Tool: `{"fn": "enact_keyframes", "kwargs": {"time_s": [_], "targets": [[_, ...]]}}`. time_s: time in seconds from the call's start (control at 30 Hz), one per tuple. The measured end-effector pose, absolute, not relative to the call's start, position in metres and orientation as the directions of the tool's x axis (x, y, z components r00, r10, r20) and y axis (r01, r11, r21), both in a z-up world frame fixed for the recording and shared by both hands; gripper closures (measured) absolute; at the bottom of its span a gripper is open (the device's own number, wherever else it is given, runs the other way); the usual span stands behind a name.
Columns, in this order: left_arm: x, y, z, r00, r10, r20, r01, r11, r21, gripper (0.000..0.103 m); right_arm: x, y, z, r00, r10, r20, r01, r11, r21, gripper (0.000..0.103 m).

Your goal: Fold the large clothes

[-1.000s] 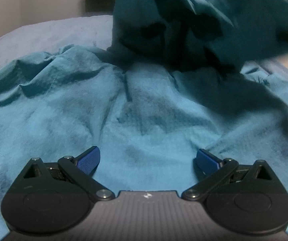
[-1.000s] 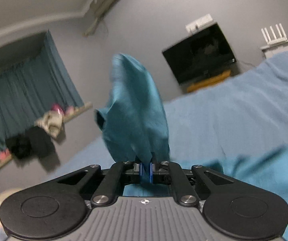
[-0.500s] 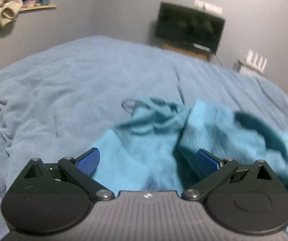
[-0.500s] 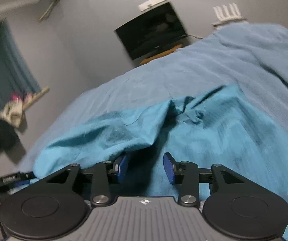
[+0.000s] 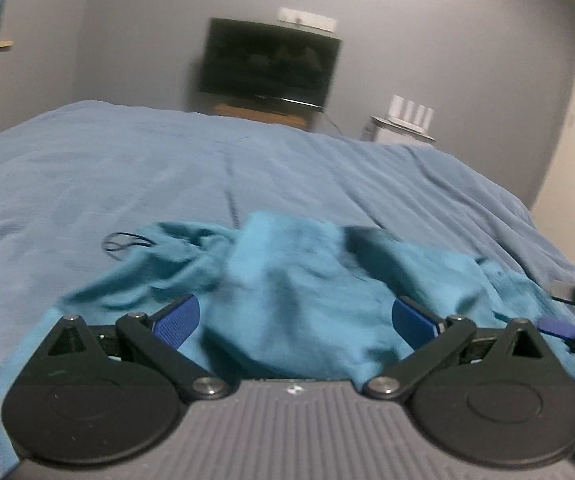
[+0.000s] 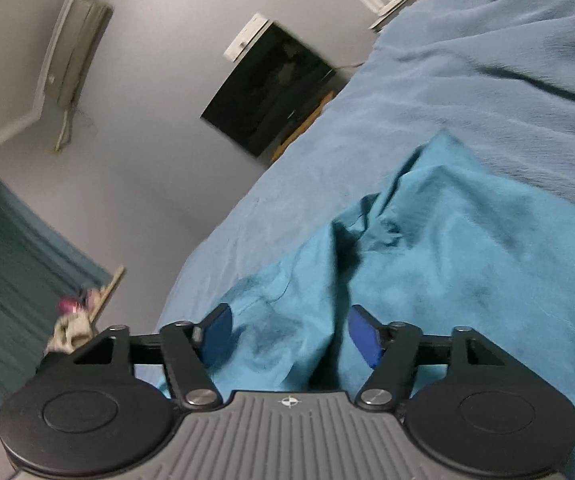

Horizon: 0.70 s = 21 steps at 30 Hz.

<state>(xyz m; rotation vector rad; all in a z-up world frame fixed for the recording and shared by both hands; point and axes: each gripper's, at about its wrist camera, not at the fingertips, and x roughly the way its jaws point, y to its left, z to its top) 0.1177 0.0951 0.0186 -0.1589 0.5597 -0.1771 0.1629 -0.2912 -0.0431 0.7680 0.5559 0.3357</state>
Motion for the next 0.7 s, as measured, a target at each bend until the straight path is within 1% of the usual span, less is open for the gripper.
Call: {"fn": "enact_keyframes", "kwargs": {"time_s": [0.17,0.2,0.23,0.3,0.37,0.4,0.47,0.5,0.53,0.57,0.63,0.67,0.7], "targets": [[0.131,0.079,0.002,0.797,-0.235,-0.557,0.169,0.971,-0.168,0.000,0.197,-0.256,-0.054,0.739,0.506,-0.445,-0.114,0.744,0.658,0.032],[0.134,0.078,-0.001,0.787,-0.238,-0.570,0.172,0.971,-0.167,0.000,0.201,-0.250,-0.057,0.724,0.514,-0.460,-0.123,0.752,0.648,0.036],[0.135,0.078,-0.004,0.777,-0.237,-0.583,0.171,0.971,-0.167,0.000,0.202,-0.246,-0.058,0.716,0.520,-0.465,-0.138,0.760,0.636,0.045],[0.137,0.077,-0.007,0.767,-0.236,-0.596,0.174,0.972,-0.161,0.000,0.201,-0.242,-0.050,0.717,0.534,-0.447,-0.193,0.769,0.609,0.086],[0.135,0.077,-0.004,0.781,-0.225,-0.583,0.173,0.974,-0.143,0.000,0.197,-0.242,-0.034,0.740,0.521,-0.425,-0.233,0.792,0.565,0.090],[0.135,0.076,-0.003,0.791,-0.217,-0.572,0.172,0.976,-0.133,0.000,0.194,-0.241,-0.025,0.755,0.494,-0.431,-0.251,0.825,0.506,0.091],[0.133,0.075,0.001,0.808,-0.210,-0.551,0.170,0.978,-0.123,0.000,0.193,-0.237,-0.013,0.777,0.409,-0.478,-0.255,0.899,0.355,0.092],[0.134,0.073,0.001,0.813,-0.209,-0.544,0.171,0.978,-0.121,0.000,0.193,-0.236,-0.013,0.781,0.357,-0.513,-0.240,0.929,0.281,0.095],[0.135,0.071,0.001,0.815,-0.212,-0.539,0.176,0.977,-0.119,0.000,0.195,-0.235,-0.015,0.779,0.316,-0.541,-0.226,0.947,0.229,0.095],[0.135,0.068,0.001,0.814,-0.219,-0.538,0.185,0.976,-0.117,0.000,0.196,-0.234,-0.019,0.773,0.307,-0.555,-0.218,0.950,0.222,0.095],[0.135,0.060,-0.003,0.806,-0.241,-0.541,0.219,0.970,-0.104,0.000,0.200,-0.232,-0.028,0.730,0.336,-0.596,-0.220,0.940,0.261,0.093],[0.135,0.056,-0.005,0.802,-0.247,-0.543,0.237,0.967,-0.090,0.000,0.201,-0.228,-0.031,0.706,0.340,-0.621,-0.228,0.940,0.255,0.089],[0.133,0.051,-0.006,0.800,-0.251,-0.545,0.255,0.964,-0.069,0.000,0.200,-0.223,-0.031,0.703,0.320,-0.635,-0.231,0.948,0.221,0.084]]}}
